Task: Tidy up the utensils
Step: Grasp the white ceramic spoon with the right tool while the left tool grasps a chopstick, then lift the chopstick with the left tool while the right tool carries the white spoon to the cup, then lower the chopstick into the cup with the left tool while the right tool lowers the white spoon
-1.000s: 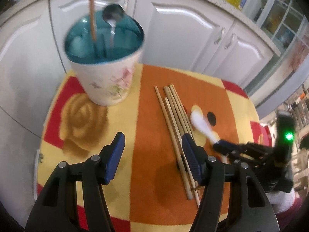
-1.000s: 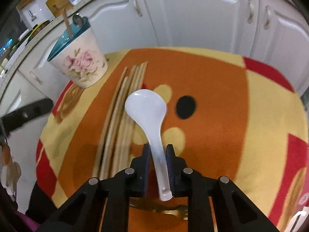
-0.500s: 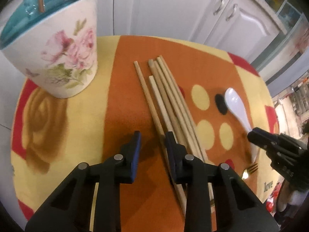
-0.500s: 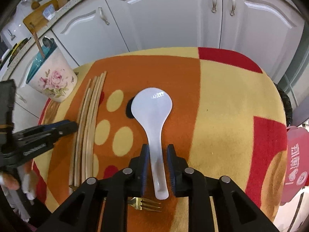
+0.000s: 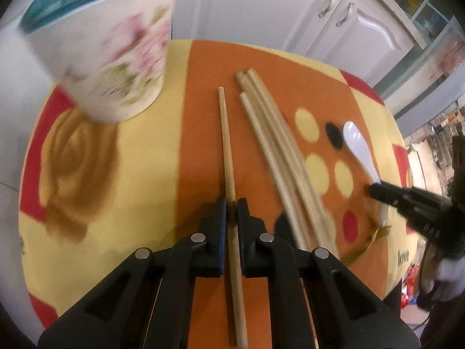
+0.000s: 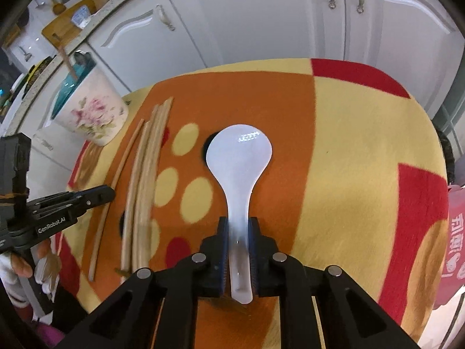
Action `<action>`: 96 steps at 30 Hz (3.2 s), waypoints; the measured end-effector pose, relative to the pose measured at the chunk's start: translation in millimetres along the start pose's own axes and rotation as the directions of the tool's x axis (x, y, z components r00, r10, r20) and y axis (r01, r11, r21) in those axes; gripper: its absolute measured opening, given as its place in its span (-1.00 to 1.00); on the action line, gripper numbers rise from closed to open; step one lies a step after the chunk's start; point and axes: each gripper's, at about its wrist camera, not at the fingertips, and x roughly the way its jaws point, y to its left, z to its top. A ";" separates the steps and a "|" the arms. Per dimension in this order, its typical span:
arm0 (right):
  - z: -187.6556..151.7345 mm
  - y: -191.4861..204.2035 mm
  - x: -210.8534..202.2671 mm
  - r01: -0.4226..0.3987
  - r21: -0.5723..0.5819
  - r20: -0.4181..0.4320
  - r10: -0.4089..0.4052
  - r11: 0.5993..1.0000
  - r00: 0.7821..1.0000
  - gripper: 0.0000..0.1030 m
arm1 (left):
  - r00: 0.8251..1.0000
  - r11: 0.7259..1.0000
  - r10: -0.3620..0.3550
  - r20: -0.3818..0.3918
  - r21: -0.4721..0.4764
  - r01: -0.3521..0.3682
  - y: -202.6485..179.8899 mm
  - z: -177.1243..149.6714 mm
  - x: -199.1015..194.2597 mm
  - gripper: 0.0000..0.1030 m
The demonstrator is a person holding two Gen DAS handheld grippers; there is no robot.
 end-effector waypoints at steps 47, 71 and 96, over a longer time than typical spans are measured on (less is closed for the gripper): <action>40.8 -7.7 -18.3 -0.180 -0.049 0.055 0.183 0.982 0.982 -0.94 | 0.996 1.000 0.002 0.084 0.031 -0.005 15.6 41.3 -46.2 -0.91; 71.9 69.4 -68.6 -0.252 -0.145 0.214 0.279 0.957 0.936 -0.95 | 0.920 0.994 -0.077 0.385 -0.040 0.099 48.2 10.3 -213.6 -0.92; 162.9 178.4 -78.3 -0.262 -0.312 0.295 0.355 0.913 0.887 -0.95 | 0.796 0.999 0.026 0.605 -0.033 -0.008 70.1 81.9 -325.5 -0.92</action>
